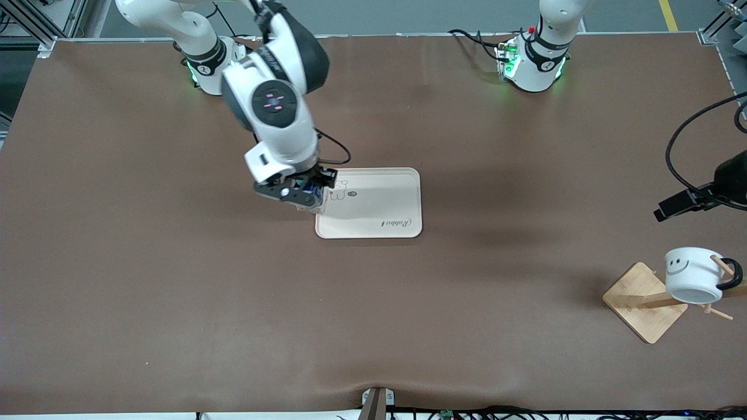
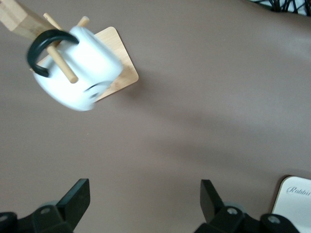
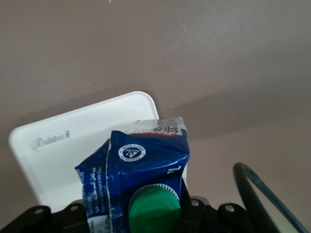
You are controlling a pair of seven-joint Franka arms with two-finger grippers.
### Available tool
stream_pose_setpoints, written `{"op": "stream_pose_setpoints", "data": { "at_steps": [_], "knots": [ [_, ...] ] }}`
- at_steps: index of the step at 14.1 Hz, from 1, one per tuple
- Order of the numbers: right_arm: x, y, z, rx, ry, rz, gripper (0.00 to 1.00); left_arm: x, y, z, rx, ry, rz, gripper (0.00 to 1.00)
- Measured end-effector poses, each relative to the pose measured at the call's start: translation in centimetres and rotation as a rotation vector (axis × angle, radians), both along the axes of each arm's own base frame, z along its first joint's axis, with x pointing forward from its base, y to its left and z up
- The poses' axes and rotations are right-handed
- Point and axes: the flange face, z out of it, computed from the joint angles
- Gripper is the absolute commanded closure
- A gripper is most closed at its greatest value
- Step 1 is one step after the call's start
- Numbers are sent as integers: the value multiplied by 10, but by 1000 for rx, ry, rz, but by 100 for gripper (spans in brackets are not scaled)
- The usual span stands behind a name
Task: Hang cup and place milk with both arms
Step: 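Carry the carton off the tray while the left gripper releases the mug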
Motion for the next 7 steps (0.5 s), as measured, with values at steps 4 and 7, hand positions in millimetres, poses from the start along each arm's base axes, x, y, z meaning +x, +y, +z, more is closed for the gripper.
{"op": "stream_pose_setpoints", "data": {
  "at_steps": [4, 7],
  "knots": [
    [50, -106, 10, 49, 21, 52, 100, -15, -60, 16, 34, 5, -3, 0],
    [81, -210, 8, 75, 14, 107, 100, -21, -78, 22, 50, 0, -30, 0]
  ]
}}
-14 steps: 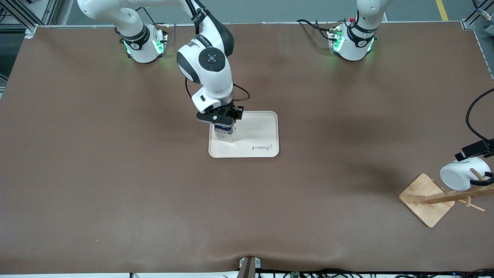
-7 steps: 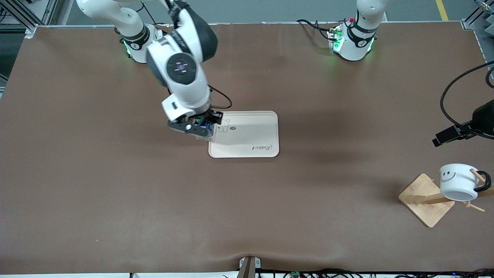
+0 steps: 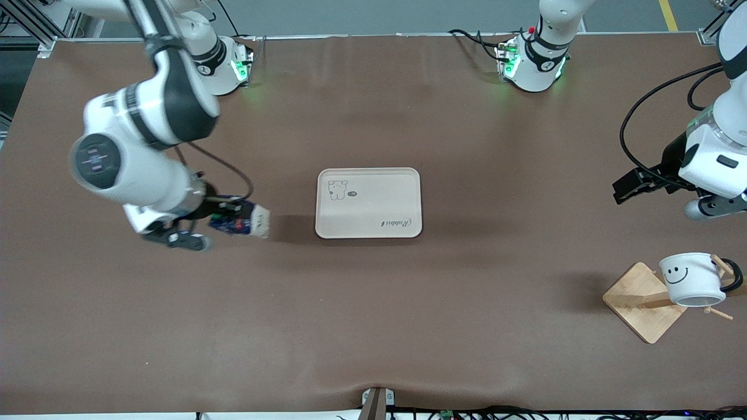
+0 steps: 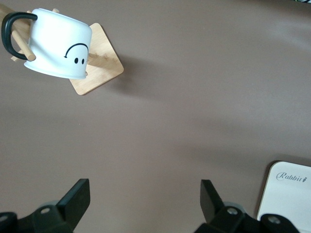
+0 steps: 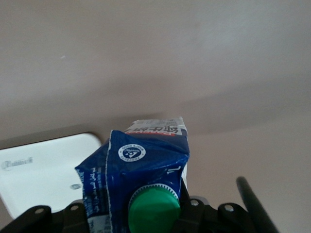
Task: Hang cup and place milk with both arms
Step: 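Carry the carton off the tray while the left gripper releases the mug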
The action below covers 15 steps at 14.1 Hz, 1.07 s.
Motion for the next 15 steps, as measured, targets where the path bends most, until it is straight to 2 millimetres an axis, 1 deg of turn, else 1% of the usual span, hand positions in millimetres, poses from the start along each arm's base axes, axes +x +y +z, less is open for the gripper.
{"op": "stream_pose_setpoints", "data": {
  "at_steps": [2, 4, 5, 7, 8, 9, 10, 11, 12, 13, 14, 15],
  "knots": [
    [6, -69, -13, 17, 6, 27, 100, -3, -4, 3, 6, 4, -6, 0],
    [3, -129, -31, 36, -13, 68, 100, -8, -8, 11, 18, 12, -7, 0],
    [-3, -154, -38, 43, -22, 83, 100, -10, -8, 15, 24, 12, -6, 0],
    [-22, -191, -50, 52, -35, 97, 100, -13, -12, 23, 26, 4, -11, 0],
    [-35, -202, -57, 52, -51, 99, 99, -15, -18, 27, 24, -3, -21, 0],
    [-49, -207, -67, 47, -72, 98, 95, -17, -26, 32, 25, -11, -34, 0],
    [-64, -206, -79, 41, -89, 96, 88, -21, -37, 36, 33, -20, -48, 0],
    [-78, -203, -91, 37, -98, 95, 85, -24, -45, 39, 48, -25, -54, 0],
    [-86, -201, -100, 35, -100, 95, 76, -26, -49, 40, 62, -27, -53, 0],
    [-91, -201, -105, 34, -98, 93, 70, -28, -51, 41, 74, -24, -49, 0],
    [-92, -202, -106, 34, -97, 91, 58, -30, -51, 41, 77, -15, -41, 0],
    [-93, -204, -106, 33, -97, 87, 43, -32, -49, 41, 73, -1, -27, 0]
  ]
}}
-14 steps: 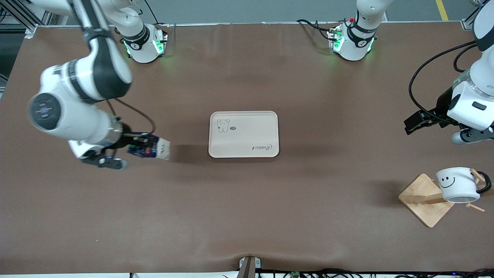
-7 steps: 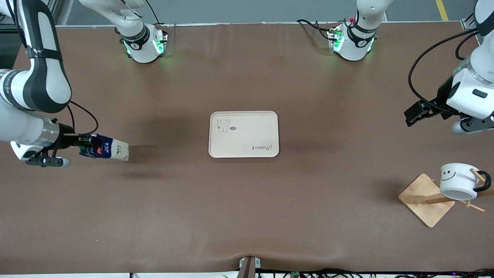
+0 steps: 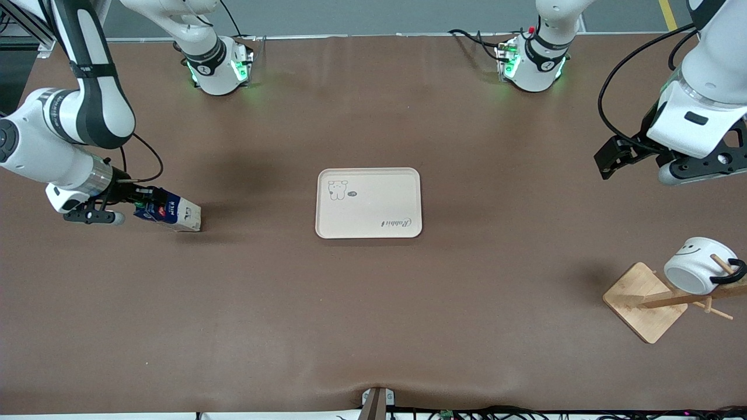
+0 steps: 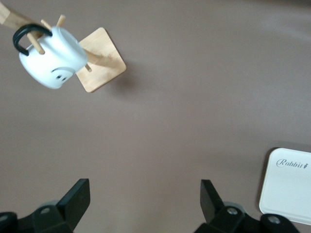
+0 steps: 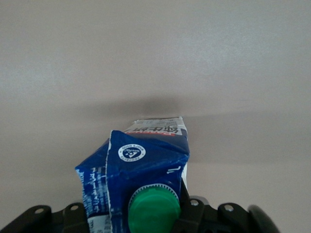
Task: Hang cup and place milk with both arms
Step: 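Carry the carton off the tray while the left gripper releases the mug, then set the carton on the table and open the right gripper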
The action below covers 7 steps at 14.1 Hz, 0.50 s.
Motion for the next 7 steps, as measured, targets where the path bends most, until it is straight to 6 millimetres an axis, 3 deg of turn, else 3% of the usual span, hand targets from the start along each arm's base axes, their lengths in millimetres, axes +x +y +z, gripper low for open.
{"op": "stream_pose_setpoints", "data": {
  "at_steps": [1, 4, 5, 7],
  "knots": [
    [0, -3, 0, 0, 0, -5, 26, -1, 4, 0, -10, 11, 17, 0],
    [-2, -10, -1, 0, 1, -18, 25, -6, 21, 6, -30, 34, 28, 0],
    [-2, -10, -1, 0, 2, -18, 0, -10, 25, 12, -33, 33, 22, 0],
    [-3, -10, -3, 1, 6, -18, 0, -20, 34, 24, -44, 31, -5, 0]
  ]
}}
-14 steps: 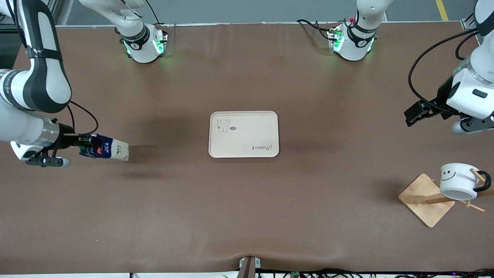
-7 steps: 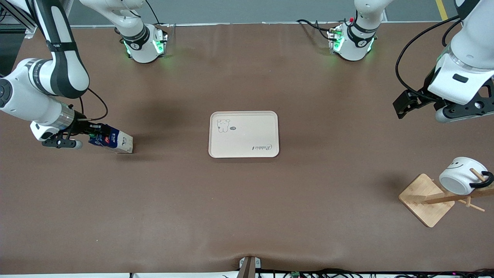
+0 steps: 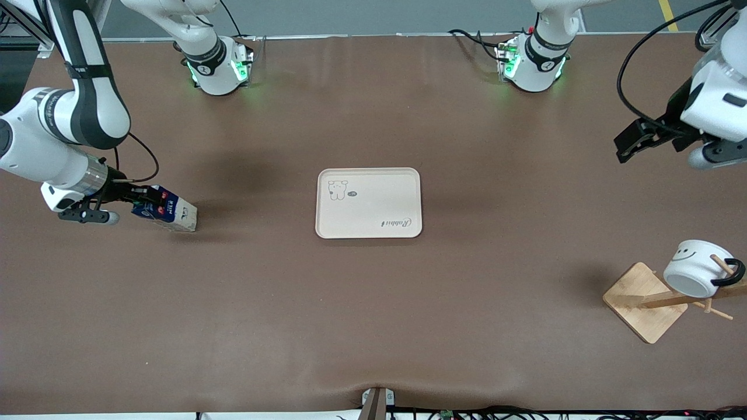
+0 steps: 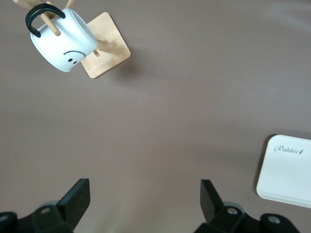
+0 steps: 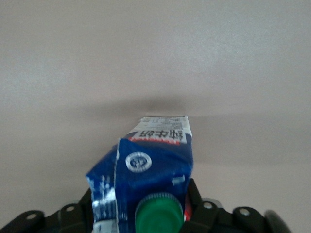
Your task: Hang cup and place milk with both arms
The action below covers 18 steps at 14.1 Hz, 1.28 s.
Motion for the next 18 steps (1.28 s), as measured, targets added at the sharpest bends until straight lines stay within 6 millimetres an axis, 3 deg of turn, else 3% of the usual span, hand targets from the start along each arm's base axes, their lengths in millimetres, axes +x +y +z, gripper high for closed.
{"op": "stream_pose_setpoints", "data": {
  "at_steps": [3, 6, 9, 10, 14, 16, 18],
  "knots": [
    [1, 1, 3, 4, 12, 4, 0, -25, 19, 3, 0, 13, -42, 0],
    [4, 8, 29, 17, 162, 60, 0, -43, 24, 10, -14, 1, -44, 0],
    [32, 3, 54, -31, 218, 104, 0, -44, 27, 7, -18, 5, -49, 0],
    [44, 0, 71, -35, 239, 108, 0, -44, 27, 5, -19, 8, -50, 0],
    [87, -18, 172, -51, 207, 94, 0, -44, 28, 4, -19, 16, -50, 0],
    [96, -19, 214, -68, 128, 93, 0, -44, 27, 4, -19, 17, -51, 0],
    [93, -15, 245, -65, 98, 98, 0, -44, 27, 4, -19, 17, -51, 0]
  ]
}}
